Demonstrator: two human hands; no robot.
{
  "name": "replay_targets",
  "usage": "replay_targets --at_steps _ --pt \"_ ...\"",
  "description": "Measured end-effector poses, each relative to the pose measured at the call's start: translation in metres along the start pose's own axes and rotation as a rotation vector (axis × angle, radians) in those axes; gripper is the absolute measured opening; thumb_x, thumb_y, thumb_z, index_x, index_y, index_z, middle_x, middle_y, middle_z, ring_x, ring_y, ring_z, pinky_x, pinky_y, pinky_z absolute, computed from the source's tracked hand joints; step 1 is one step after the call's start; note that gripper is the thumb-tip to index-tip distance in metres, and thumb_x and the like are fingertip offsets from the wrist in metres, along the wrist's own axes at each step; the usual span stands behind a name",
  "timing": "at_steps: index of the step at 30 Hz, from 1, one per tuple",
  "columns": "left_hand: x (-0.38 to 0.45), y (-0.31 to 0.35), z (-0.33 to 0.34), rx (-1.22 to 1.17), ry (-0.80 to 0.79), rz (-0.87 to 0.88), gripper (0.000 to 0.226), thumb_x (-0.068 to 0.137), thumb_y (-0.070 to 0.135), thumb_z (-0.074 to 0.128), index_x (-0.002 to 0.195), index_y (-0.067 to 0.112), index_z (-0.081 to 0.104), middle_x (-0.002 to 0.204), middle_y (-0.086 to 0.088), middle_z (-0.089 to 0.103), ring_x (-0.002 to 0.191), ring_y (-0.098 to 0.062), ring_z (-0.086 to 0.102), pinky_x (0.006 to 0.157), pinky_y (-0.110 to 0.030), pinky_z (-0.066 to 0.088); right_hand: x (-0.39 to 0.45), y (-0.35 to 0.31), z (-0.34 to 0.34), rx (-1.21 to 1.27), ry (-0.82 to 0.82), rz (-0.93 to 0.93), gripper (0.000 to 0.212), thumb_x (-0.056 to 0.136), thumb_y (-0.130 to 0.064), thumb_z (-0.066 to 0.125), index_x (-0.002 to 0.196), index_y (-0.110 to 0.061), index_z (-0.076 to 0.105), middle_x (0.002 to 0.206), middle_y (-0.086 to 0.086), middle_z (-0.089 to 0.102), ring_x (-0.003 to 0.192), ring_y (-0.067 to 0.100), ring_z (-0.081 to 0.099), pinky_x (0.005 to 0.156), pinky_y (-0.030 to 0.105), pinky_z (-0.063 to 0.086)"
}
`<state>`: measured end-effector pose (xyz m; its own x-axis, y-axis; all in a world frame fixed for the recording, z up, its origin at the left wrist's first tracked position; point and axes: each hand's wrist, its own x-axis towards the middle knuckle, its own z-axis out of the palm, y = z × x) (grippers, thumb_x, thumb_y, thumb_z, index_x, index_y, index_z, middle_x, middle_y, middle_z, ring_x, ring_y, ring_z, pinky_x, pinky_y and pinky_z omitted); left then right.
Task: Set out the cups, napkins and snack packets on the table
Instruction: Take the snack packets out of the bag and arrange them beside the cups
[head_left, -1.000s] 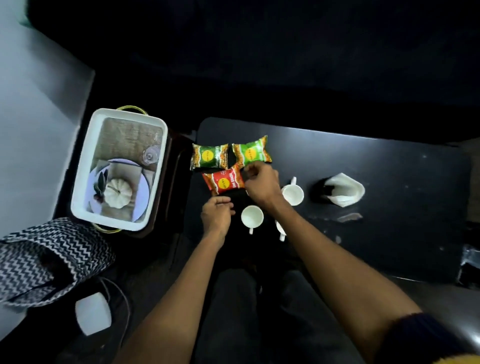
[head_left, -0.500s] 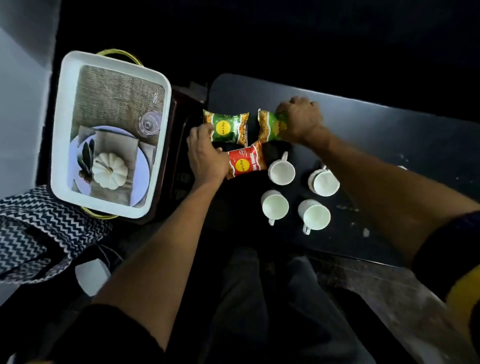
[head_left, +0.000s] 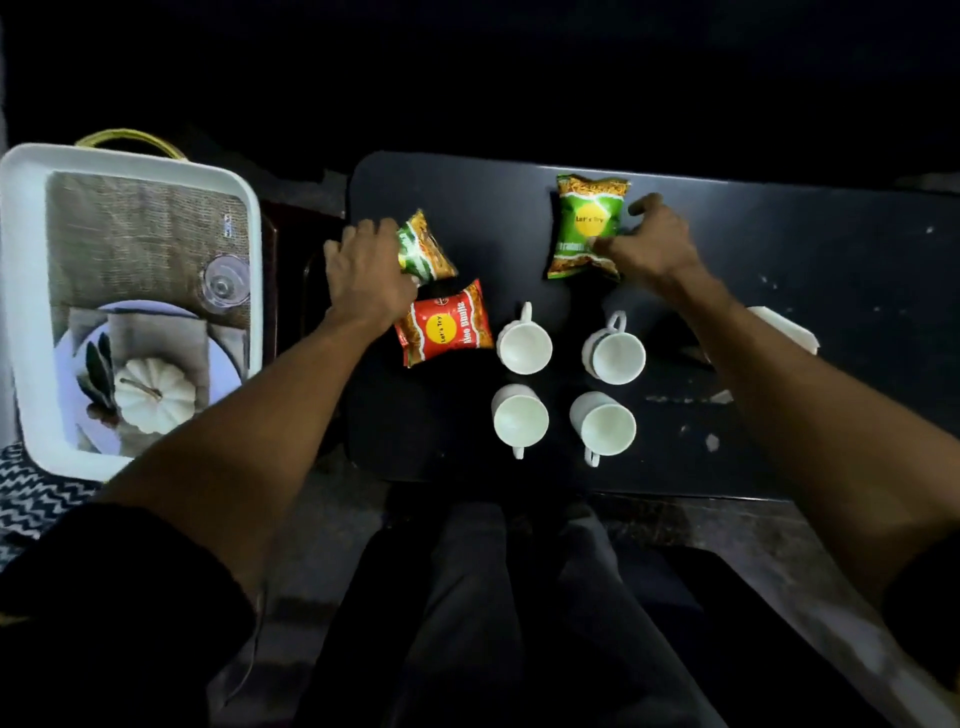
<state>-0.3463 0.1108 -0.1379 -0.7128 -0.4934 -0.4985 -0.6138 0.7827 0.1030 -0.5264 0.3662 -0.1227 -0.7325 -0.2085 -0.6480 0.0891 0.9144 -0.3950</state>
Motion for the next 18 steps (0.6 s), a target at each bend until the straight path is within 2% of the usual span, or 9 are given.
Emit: replay_targets --at_steps 3,6,10,13,18 --pt "0.004 0.008 -0.003 -0.130 0.011 -0.107 0.065 0.084 0.037 0.076 0.134 0.006 0.050 0.134 -0.017 0.058 0.128 -0.037 0.052 0.105 -0.052 0.040 -0.002 0.000 -0.007 -0.044 0.049 -0.110 0.081 0.076 -0.027 0.079 0.145 -0.011 0.038 0.135 0.020 0.052 0.123 0.035 0.053 0.102 0.046 0.047" --pt "0.009 0.020 -0.005 -0.211 0.025 -0.165 0.067 0.084 0.040 0.076 0.135 0.006 0.048 0.135 -0.017 0.058 0.129 -0.037 0.052 0.105 -0.053 0.040 0.000 -0.008 -0.006 -0.134 0.089 -0.217 0.092 0.074 -0.029 0.081 0.151 -0.020 0.032 0.139 0.019 0.042 0.128 0.036 0.046 0.104 0.047 0.047" --pt "0.020 0.041 -0.008 -0.291 0.037 -0.191 0.075 0.084 0.041 0.077 0.140 0.006 0.041 0.138 -0.017 0.055 0.131 -0.037 0.051 0.106 -0.053 0.044 0.007 -0.015 0.000 -0.320 0.039 -0.266 0.095 0.071 -0.029 0.081 0.153 -0.030 0.032 0.145 0.016 0.036 0.131 0.037 0.043 0.103 0.048 0.047" --pt "0.027 0.060 -0.008 -0.376 0.034 -0.195 0.078 0.086 0.040 0.076 0.145 0.009 0.036 0.141 -0.015 0.053 0.133 -0.036 0.051 0.106 -0.053 0.045 0.011 -0.011 0.001 -0.417 0.010 -0.272 0.091 0.075 -0.033 0.081 0.152 -0.031 0.033 0.146 0.017 0.037 0.132 0.037 0.041 0.101 0.048 0.047" --pt "0.036 0.083 -0.005 -0.508 0.067 -0.181 0.087 0.087 0.041 0.074 0.154 0.019 0.024 0.146 -0.015 0.046 0.133 -0.036 0.050 0.105 -0.053 0.047 0.021 0.005 -0.021 -0.371 0.103 -0.183 0.086 0.076 -0.036 0.079 0.151 -0.030 0.036 0.143 0.017 0.041 0.130 0.039 0.045 0.102 0.050 0.045"
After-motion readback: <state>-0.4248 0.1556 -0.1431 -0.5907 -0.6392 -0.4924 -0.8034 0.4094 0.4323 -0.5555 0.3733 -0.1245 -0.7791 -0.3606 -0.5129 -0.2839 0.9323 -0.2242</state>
